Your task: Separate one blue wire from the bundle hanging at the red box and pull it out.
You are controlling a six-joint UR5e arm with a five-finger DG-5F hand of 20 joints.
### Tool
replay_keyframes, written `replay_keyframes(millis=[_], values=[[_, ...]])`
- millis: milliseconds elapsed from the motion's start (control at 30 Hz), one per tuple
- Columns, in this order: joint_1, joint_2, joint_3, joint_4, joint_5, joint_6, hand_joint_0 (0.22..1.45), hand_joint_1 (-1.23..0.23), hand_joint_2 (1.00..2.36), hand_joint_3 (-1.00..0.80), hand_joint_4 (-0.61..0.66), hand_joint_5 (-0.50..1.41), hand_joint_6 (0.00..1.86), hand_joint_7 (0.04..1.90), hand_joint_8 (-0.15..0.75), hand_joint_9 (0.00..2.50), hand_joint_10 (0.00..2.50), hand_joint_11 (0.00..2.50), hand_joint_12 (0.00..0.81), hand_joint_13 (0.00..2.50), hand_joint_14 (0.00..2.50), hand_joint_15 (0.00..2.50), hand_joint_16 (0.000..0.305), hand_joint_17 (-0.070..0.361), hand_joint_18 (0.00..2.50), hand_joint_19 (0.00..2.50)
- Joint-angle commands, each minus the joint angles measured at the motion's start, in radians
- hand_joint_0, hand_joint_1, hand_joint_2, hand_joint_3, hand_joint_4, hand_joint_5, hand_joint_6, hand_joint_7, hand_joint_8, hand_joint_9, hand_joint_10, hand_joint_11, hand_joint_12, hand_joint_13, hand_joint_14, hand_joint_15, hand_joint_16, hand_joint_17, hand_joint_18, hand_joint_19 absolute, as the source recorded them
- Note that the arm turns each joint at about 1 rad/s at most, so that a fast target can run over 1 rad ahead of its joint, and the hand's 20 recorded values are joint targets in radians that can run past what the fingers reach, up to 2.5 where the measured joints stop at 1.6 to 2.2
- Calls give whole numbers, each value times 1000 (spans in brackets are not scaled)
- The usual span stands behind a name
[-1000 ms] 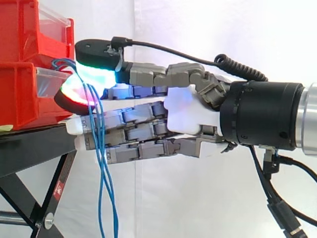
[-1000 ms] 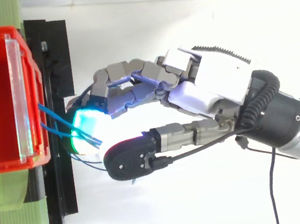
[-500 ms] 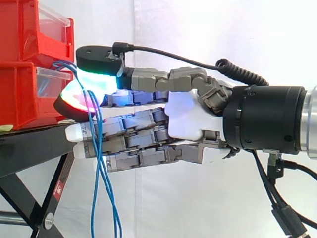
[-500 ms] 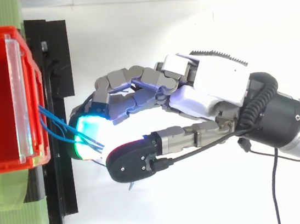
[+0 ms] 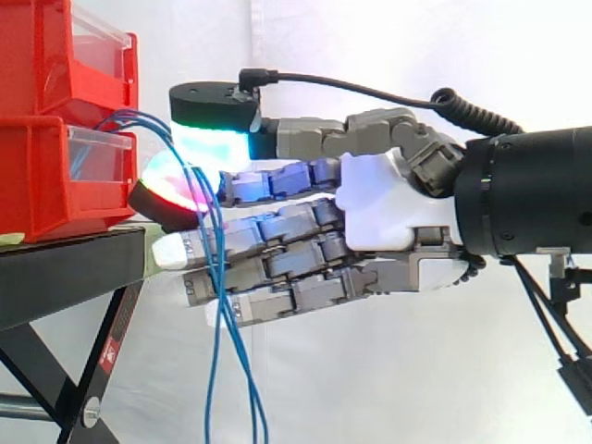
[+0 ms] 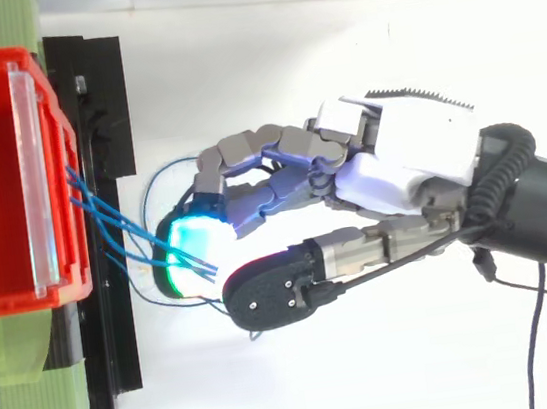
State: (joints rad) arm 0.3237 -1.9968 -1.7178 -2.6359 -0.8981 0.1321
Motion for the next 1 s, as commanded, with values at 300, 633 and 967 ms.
replay_keyframes(millis=[300,633,967], values=[[-5,12,24,-82,-19,54,614,-746,1028,-106,196,-173,791,1115,343,767,12,481,378,542,7,211,44,99,445,542],[-11,21,64,-236,-65,95,615,-745,1028,-106,201,-173,792,1104,344,767,11,483,377,544,7,214,44,99,447,533],[-12,70,64,-309,-65,90,615,-745,1028,-103,200,-173,791,1115,343,771,11,475,376,547,7,212,44,98,450,541]])
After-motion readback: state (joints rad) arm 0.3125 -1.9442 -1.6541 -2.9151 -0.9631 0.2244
